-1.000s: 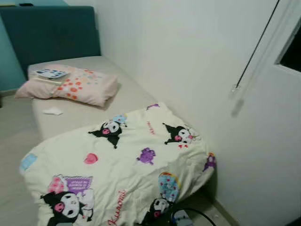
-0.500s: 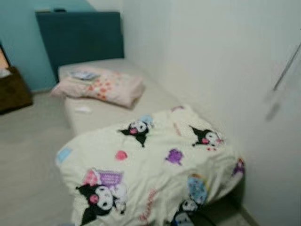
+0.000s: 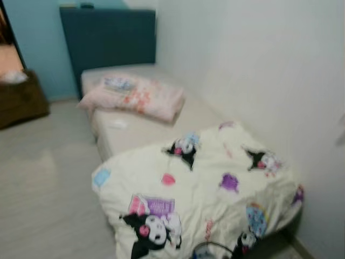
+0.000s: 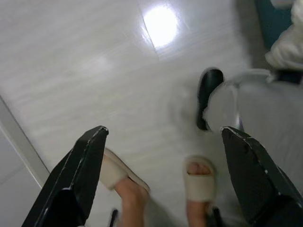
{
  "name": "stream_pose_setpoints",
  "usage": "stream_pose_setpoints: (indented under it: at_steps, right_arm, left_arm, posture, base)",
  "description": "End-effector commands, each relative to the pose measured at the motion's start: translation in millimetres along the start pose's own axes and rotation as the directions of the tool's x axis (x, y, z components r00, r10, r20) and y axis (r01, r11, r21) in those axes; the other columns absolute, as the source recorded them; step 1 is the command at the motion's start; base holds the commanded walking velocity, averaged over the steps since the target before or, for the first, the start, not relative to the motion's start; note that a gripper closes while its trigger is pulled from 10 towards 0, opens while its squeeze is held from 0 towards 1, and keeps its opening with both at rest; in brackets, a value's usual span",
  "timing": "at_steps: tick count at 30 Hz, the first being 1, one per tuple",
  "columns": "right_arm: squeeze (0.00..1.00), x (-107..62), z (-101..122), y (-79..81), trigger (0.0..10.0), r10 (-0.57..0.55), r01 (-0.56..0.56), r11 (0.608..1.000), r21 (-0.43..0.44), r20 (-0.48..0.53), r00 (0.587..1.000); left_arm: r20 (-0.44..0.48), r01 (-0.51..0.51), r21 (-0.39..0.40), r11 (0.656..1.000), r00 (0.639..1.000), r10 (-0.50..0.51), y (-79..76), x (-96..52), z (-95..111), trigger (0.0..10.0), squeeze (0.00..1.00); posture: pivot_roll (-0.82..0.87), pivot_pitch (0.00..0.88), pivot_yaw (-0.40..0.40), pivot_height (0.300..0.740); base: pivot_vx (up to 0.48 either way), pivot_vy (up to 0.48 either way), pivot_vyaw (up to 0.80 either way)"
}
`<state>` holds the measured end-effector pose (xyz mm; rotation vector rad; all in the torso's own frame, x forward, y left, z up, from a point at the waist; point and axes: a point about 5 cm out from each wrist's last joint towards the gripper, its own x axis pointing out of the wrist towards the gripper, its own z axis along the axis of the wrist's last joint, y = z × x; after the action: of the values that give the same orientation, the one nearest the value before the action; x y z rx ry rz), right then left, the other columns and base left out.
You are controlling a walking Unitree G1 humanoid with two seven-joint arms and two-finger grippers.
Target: Clean up the room
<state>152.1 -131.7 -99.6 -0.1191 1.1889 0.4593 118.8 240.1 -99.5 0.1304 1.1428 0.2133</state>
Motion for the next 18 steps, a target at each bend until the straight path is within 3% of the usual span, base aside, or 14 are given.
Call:
stream_pose_setpoints:
  at_steps: [1, 18]
  right_arm:
    - [0.0, -1.4, -15.5, -2.0, 10.0, -0.003, 0.002, 1.0, -0.011, -0.067, 0.998]
    - [0.0, -1.6, -9.7, -4.3, 10.0, -0.005, 0.003, 1.0, -0.025, -0.06, 0.998]
  left_arm:
    - [-0.017, 0.009, -0.001, 1.0, 1.0, -0.009, -4.1, -0.7, -5.8, 10.0, 0.0]
    - [-0.014, 0.005, -0.006, 1.0, 1.0, -0.005, -3.7, -0.4, -4.0, 10.0, 0.0]
  posture:
    - [0.0, 0.0, -0.105, 0.74]
    - [0.01, 0.0, -0.107, 0.74]
  base:
    - [0.0, 0.322, 0.0]
    - [0.0, 0.319, 0.0]
